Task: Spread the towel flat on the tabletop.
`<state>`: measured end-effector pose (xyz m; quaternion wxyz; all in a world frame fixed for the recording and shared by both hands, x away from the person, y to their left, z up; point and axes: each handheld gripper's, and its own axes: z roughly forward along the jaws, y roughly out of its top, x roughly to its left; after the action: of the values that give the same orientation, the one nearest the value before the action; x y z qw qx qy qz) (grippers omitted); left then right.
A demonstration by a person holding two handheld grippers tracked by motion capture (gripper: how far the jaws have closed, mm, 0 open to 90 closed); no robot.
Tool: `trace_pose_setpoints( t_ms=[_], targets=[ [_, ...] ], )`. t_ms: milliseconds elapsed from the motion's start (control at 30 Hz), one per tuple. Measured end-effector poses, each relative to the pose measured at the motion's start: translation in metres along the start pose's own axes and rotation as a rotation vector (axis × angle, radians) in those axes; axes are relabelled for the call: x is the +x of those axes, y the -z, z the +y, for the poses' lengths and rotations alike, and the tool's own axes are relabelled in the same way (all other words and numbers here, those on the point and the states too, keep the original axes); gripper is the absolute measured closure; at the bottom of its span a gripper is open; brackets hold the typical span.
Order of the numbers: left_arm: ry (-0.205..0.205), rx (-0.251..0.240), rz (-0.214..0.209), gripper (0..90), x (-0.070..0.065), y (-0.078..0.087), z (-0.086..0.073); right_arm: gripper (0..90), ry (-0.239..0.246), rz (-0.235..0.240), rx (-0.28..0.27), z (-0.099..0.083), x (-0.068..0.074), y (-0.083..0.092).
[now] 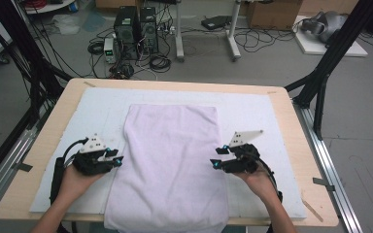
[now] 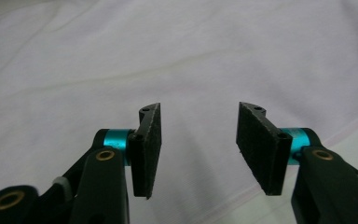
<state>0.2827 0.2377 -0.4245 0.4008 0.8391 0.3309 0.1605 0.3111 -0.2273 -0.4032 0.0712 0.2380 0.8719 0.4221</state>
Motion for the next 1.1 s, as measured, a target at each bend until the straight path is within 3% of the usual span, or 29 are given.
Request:
trace_pose_setpoints(
  t_ms=[133, 200, 333, 367, 433, 567, 667, 767, 833, 933, 1100],
  targets=[
    [-0.018, 0.042, -0.057, 64.4, -0.015, 0.0, -0.014, 55.1, 0.013, 0.033, 0.036, -0.02, 0.016, -0.004],
    [-0.047, 0.079, -0.059, 70.1, -0.019, -0.002, -0.017, 61.2, 0.009, 0.049, 0.056, -0.027, 0.02, -0.007],
    [-0.057, 0.074, -0.059, 87.1, -0.019, 0.0, -0.019, 76.7, 0.027, 0.072, 0.118, -0.032, 0.023, -0.017],
    [-0.058, 0.073, -0.054, 87.7, -0.02, 0.0, -0.02, 79.8, 0.042, 0.071, 0.141, -0.032, 0.025, -0.02],
    [-0.053, 0.066, -0.05, 88.3, -0.02, 0.002, -0.021, 87.4, 0.041, 0.075, 0.131, -0.033, 0.025, -0.02],
    [-0.035, 0.062, -0.048, 88.5, -0.02, 0.007, -0.025, 89.4, 0.03, 0.078, 0.123, -0.035, 0.023, -0.018],
    [-0.041, 0.07, -0.049, 88.5, -0.021, 0.011, -0.027, 89.5, 0.03, 0.08, 0.123, -0.036, 0.023, -0.017],
    [-0.014, 0.058, -0.047, 88.3, -0.019, 0.014, -0.029, 89.2, 0.019, 0.084, 0.117, -0.038, 0.023, -0.015],
    [0.002, 0.044, -0.042, 86.9, -0.018, 0.016, -0.028, 81.4, 0.012, 0.089, 0.101, -0.038, 0.022, -0.012],
    [0.026, 0.021, -0.051, 74.4, -0.013, 0.02, -0.022, 72.1, -0.015, 0.081, 0.039, -0.033, 0.019, -0.006],
    [0.042, -0.03, -0.089, 65.8, -0.008, 0.022, -0.007, 56.1, -0.015, 0.056, -0.009, -0.016, 0.013, 0.001]
  ],
)
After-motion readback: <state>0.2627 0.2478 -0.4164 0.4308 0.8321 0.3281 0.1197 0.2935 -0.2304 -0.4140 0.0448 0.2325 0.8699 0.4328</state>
